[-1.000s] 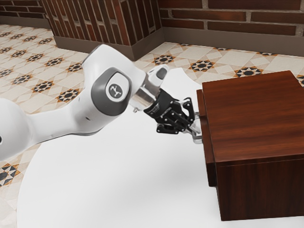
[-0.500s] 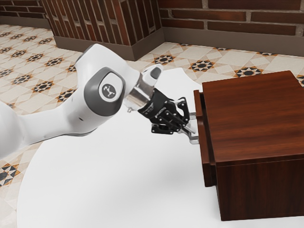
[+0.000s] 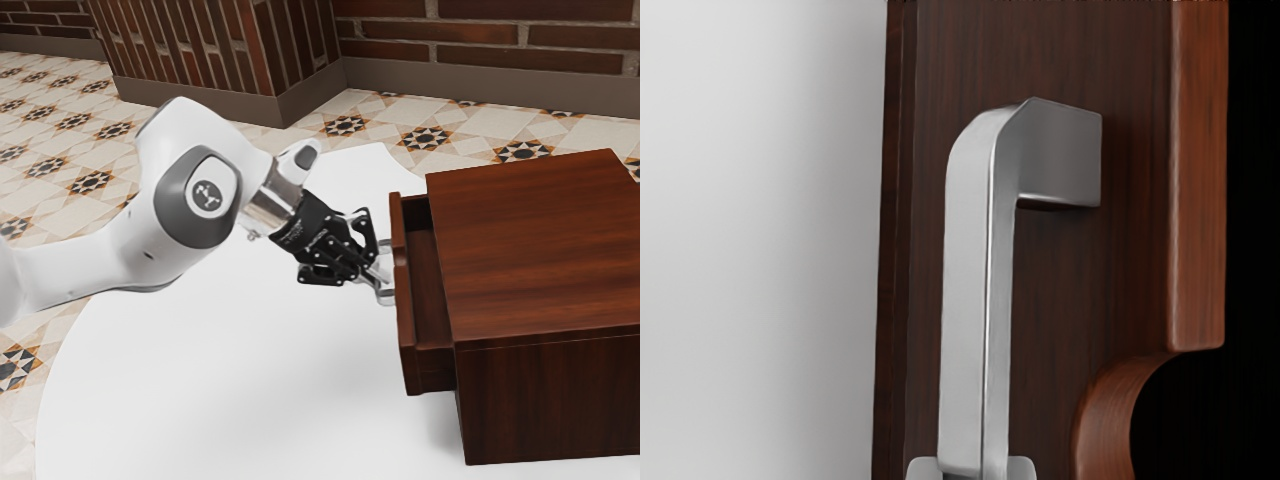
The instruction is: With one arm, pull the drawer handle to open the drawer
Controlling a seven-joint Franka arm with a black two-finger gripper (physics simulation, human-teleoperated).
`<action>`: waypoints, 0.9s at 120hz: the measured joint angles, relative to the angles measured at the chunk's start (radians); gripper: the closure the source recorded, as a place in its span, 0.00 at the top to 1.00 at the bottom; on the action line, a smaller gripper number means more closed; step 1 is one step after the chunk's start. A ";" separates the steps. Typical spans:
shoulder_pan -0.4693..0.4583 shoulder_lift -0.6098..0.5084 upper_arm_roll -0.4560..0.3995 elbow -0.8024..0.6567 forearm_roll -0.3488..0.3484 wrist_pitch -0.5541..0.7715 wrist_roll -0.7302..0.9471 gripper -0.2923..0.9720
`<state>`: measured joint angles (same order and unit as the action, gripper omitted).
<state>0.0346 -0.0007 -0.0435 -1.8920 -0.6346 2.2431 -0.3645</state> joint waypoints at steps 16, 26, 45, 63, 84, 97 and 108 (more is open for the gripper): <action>-0.011 -0.017 0.019 -0.014 0.000 0.000 0.002 0.16; -0.025 -0.025 0.039 -0.023 0.000 0.000 0.002 0.16; -0.032 -0.037 0.055 -0.038 -0.001 0.000 0.006 0.17; -0.019 -0.064 0.067 -0.061 -0.002 0.000 0.008 0.16; 0.001 -0.080 0.087 -0.074 -0.002 -0.001 0.011 0.16; 0.008 -0.082 0.088 -0.079 -0.002 -0.001 0.014 0.18; 0.011 -0.083 0.087 -0.082 -0.003 -0.001 0.017 0.18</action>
<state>0.0457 -0.0839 0.0437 -1.9744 -0.6373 2.2423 -0.3474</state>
